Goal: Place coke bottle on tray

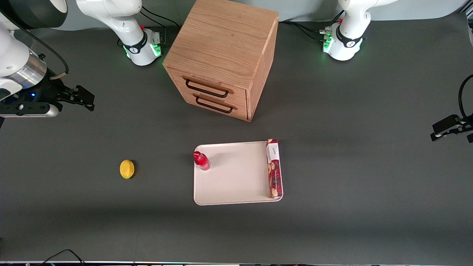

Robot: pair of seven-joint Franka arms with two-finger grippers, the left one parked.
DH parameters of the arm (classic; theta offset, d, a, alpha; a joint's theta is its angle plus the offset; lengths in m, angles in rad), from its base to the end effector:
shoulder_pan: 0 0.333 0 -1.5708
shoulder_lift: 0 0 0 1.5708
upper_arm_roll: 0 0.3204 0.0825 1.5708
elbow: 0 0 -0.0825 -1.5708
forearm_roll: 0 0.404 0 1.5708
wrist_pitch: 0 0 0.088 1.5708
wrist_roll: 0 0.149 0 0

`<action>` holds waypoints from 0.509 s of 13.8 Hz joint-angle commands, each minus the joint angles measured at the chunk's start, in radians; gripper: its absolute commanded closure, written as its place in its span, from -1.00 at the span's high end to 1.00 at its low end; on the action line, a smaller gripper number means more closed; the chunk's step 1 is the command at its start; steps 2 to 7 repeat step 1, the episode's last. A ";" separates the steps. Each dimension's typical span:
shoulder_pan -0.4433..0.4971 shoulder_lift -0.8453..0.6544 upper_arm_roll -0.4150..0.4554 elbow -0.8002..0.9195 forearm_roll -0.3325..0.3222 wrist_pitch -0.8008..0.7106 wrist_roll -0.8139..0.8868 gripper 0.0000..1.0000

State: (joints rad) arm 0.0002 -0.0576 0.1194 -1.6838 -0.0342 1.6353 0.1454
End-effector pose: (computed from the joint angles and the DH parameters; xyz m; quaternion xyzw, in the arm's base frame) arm 0.5577 0.0636 0.5693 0.9997 -0.0120 0.0070 0.0197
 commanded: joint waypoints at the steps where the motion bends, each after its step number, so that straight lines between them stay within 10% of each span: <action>1: 0.001 0.004 -0.015 0.012 0.059 0.000 -0.012 1.00; 7: 0.001 0.004 -0.015 0.012 0.059 0.000 -0.012 1.00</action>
